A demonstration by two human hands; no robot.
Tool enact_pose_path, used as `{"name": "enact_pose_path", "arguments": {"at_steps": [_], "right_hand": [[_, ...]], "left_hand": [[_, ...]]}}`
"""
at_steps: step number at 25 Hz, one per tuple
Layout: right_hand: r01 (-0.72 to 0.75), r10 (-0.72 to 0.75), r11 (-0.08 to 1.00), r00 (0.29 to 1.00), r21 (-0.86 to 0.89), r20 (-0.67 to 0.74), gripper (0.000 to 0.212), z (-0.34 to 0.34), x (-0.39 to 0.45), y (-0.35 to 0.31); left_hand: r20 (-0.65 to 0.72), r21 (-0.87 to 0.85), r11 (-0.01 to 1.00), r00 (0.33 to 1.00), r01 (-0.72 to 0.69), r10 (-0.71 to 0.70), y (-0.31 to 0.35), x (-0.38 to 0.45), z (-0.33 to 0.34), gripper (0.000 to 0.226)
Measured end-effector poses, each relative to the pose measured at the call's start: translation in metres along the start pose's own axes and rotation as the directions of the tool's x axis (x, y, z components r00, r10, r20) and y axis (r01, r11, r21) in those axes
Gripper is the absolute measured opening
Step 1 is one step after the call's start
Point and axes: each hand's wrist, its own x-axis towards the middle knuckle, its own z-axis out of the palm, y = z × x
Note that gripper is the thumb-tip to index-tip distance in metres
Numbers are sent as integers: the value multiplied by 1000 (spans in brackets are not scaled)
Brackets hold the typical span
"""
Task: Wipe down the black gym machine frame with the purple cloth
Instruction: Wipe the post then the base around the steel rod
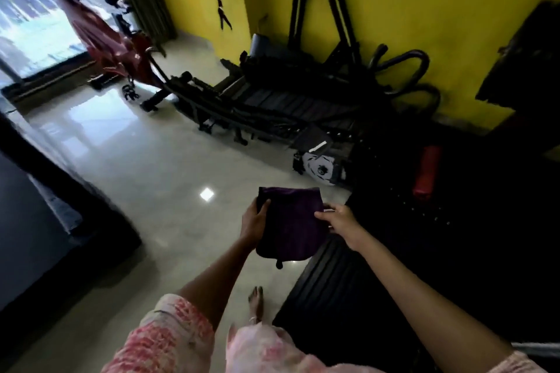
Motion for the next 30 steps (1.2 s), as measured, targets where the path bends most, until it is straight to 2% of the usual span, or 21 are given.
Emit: {"name": "enact_pose_path", "arguments": {"at_steps": [4, 7, 11, 12, 17, 21, 24, 27, 30], "right_hand": [[10, 34, 987, 963, 163, -266, 25, -26, 26, -13], [41, 113, 949, 880, 311, -461, 19, -42, 25, -16], [162, 208, 880, 714, 446, -669, 19, -69, 17, -3], [163, 246, 867, 681, 470, -689, 19, -74, 14, 4], [259, 413, 770, 496, 584, -764, 13, -109, -6, 49], [335, 517, 705, 360, 625, -777, 14, -119, -24, 70], [406, 649, 635, 181, 657, -739, 25, -114, -32, 83], [385, 672, 674, 34, 630, -740, 34, -110, -31, 98], [317, 636, 749, -98, 582, -766, 39, -107, -23, 105]], "left_hand": [[290, 82, 985, 950, -150, 120, 41, 86, 43, 32], [515, 96, 965, 842, -243, 160, 76, 126, 85, 33], [718, 131, 918, 674, -374, 172, 100, 144, 157, 37], [741, 146, 907, 651, -395, 164, 99, 143, 172, 38], [910, 95, 856, 393, -509, 133, 101, 118, 259, 34], [966, 89, 836, 253, -542, 61, 101, 92, 304, 36], [988, 128, 835, 147, -535, -58, 94, 75, 327, 38], [986, 159, 816, 43, -556, -163, 81, 66, 346, 38], [974, 166, 785, -27, -596, -227, 71, 64, 367, 38]]}}
